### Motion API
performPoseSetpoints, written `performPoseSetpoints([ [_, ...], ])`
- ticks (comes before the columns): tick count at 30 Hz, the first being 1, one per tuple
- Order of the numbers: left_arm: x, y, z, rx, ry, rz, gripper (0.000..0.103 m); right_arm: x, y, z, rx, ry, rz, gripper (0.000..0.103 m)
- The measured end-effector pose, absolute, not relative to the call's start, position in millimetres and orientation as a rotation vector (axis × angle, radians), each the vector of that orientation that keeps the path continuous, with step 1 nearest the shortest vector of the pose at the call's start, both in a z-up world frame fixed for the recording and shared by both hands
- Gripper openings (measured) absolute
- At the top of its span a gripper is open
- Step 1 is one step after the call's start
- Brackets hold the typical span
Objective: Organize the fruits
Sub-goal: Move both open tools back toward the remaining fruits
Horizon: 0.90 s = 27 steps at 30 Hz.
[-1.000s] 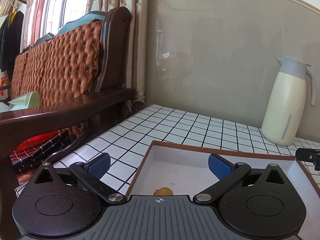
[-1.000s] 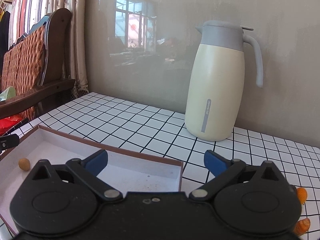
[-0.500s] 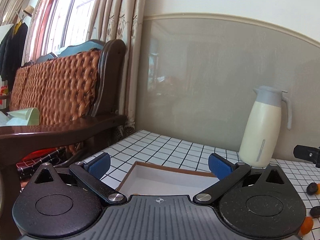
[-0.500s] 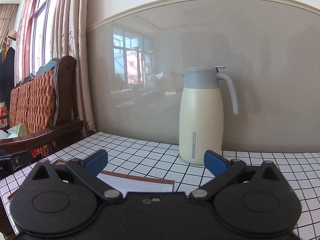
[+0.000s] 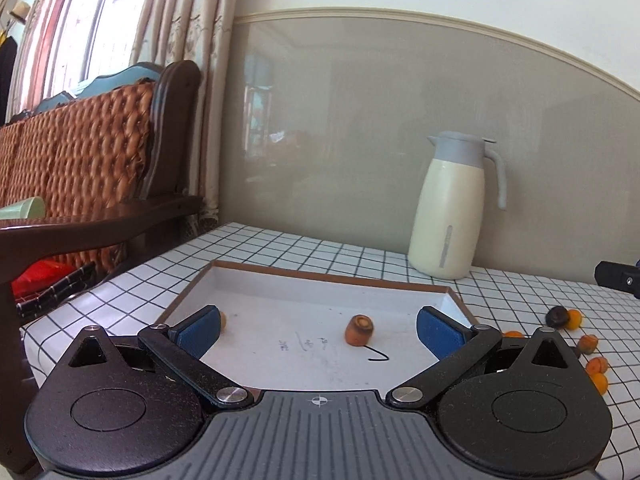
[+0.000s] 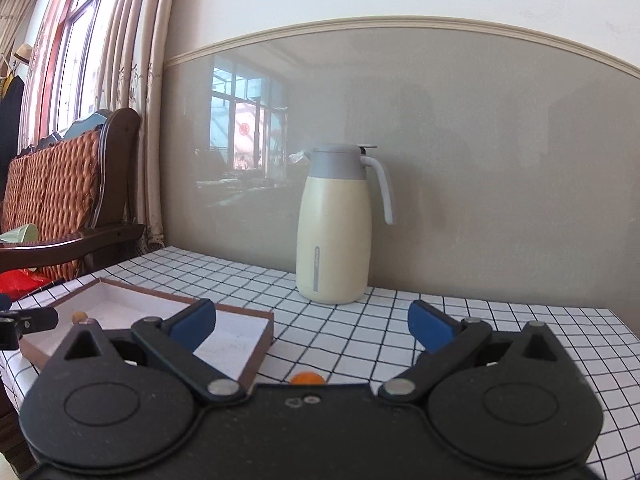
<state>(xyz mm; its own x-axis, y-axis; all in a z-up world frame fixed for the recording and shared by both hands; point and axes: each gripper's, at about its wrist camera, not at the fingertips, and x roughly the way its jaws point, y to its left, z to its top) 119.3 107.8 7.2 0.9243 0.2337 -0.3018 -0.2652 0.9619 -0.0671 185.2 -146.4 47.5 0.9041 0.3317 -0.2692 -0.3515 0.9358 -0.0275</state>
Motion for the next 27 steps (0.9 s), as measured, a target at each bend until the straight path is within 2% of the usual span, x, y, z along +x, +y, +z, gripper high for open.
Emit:
performPoseSetpoints([
  [4, 116.1, 81.2, 8.0, -0.080, 0.277, 0.203, 0.103, 178.3, -170.2, 34.2, -0.067, 0.348, 0.335, 0.097],
  [20, 123.7, -13.4, -0.9, 0.032, 0.302, 0.016, 0.103, 154.4, -221.6, 20.5, -0.092, 0.351, 0.266, 0.093],
  [22, 121.9, -21.8, -1.0, 0.043, 0.296, 0.004, 0.103, 153.3, -221.2, 18.3, -0.102, 0.367, 0.270, 0.091],
  [27, 121.5, -34.1, -0.2, 0.067, 0.277, -0.001, 0.103, 157.9, -219.0, 9.9, -0.160, 0.420, 0.259, 0.074],
])
